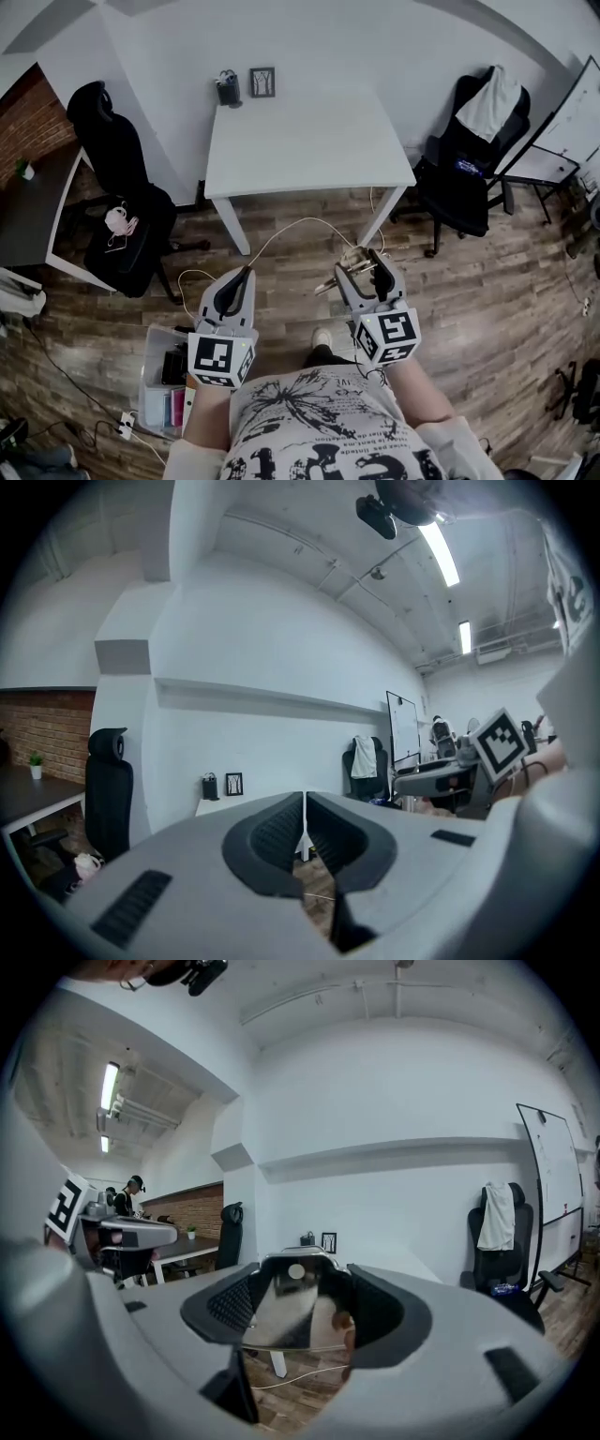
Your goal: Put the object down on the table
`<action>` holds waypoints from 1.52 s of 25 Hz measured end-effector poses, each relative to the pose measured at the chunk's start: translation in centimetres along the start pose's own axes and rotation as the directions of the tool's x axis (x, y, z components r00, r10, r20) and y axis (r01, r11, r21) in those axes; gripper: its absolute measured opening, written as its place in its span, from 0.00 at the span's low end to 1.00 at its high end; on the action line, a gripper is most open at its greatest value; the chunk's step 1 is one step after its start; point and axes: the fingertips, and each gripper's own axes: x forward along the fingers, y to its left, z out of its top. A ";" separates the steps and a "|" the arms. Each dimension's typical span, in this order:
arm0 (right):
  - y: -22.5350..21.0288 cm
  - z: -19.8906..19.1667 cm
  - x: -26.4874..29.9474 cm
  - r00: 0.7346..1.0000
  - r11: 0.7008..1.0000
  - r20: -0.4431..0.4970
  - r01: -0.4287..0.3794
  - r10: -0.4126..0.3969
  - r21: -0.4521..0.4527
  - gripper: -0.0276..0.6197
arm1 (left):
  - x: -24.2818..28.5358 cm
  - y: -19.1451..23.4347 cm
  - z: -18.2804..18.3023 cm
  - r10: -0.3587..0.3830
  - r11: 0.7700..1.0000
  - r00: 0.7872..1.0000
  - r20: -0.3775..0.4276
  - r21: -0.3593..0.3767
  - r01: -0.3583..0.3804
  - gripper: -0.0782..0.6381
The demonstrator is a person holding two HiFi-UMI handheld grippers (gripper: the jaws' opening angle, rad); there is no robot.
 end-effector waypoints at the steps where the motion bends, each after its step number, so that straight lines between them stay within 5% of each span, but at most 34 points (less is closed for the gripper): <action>1: -1.6 0.3 1.0 1.000 1.000 -0.002 -0.009 0.009 -0.005 0.48 | 1.7 -0.5 0.3 0.004 1.000 1.000 0.003 0.001 -0.004 0.13; 10: -12.9 1.1 9.0 0.998 0.998 -0.028 -0.058 0.058 -0.016 0.48 | 14.0 -2.3 1.8 0.070 0.998 0.998 0.008 0.005 -0.070 0.13; 18: -16.4 -0.4 16.0 0.992 0.996 -0.085 -0.090 0.092 0.029 0.48 | 20.6 0.5 0.1 0.111 0.994 0.992 -0.054 -0.013 -0.112 0.13; 38: -22.4 -0.2 43.7 0.973 0.999 -0.224 -0.049 0.049 0.006 0.48 | 43.5 18.7 0.8 0.080 0.997 0.996 -0.027 -0.017 -0.081 0.13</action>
